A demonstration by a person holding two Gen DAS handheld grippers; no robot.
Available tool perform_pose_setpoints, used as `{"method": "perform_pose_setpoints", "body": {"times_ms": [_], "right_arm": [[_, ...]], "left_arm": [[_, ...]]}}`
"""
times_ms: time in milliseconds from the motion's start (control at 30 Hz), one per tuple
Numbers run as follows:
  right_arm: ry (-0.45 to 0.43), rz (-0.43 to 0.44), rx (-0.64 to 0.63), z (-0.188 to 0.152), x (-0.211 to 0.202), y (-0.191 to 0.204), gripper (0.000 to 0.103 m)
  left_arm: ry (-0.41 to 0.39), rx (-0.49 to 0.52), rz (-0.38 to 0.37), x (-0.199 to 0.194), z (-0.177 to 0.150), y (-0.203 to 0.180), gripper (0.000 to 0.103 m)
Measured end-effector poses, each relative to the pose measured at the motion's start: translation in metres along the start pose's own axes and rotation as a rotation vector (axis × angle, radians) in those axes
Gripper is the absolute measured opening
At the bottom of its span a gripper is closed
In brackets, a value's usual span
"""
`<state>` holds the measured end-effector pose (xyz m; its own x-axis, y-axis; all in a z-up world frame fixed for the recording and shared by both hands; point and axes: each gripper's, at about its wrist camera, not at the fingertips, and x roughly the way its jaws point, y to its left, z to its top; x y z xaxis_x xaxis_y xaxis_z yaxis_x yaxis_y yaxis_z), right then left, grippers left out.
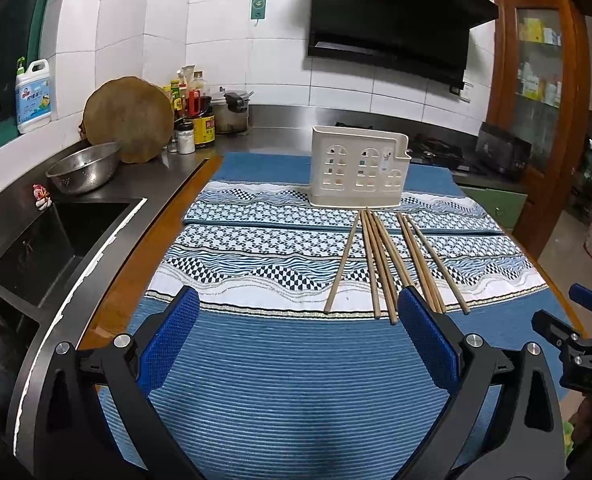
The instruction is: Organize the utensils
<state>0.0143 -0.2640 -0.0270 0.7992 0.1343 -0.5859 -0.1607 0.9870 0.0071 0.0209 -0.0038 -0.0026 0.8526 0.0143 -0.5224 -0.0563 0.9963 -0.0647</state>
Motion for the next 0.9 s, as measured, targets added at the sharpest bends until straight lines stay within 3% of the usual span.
{"method": "perform_pose_setpoints", "body": {"times_ms": [433, 600, 667, 900], "right_arm": [[0.064, 0.015, 0.01, -0.004, 0.041, -0.009, 0.096], [0.102, 0.022, 0.029, -0.003, 0.063, -0.016, 0.094], [0.119, 0.036, 0.033, -0.002, 0.07, -0.018, 0.081], [0.172, 0.07, 0.056, 0.002, 0.098, -0.019, 0.066]], "left_arm": [[0.044, 0.015, -0.01, 0.036, 0.001, 0.002, 0.096], [0.075, 0.03, -0.03, 0.057, 0.004, 0.0, 0.083], [0.089, 0.041, -0.035, 0.066, 0.004, -0.002, 0.076], [0.129, 0.082, -0.068, 0.096, 0.006, -0.013, 0.071]]}}
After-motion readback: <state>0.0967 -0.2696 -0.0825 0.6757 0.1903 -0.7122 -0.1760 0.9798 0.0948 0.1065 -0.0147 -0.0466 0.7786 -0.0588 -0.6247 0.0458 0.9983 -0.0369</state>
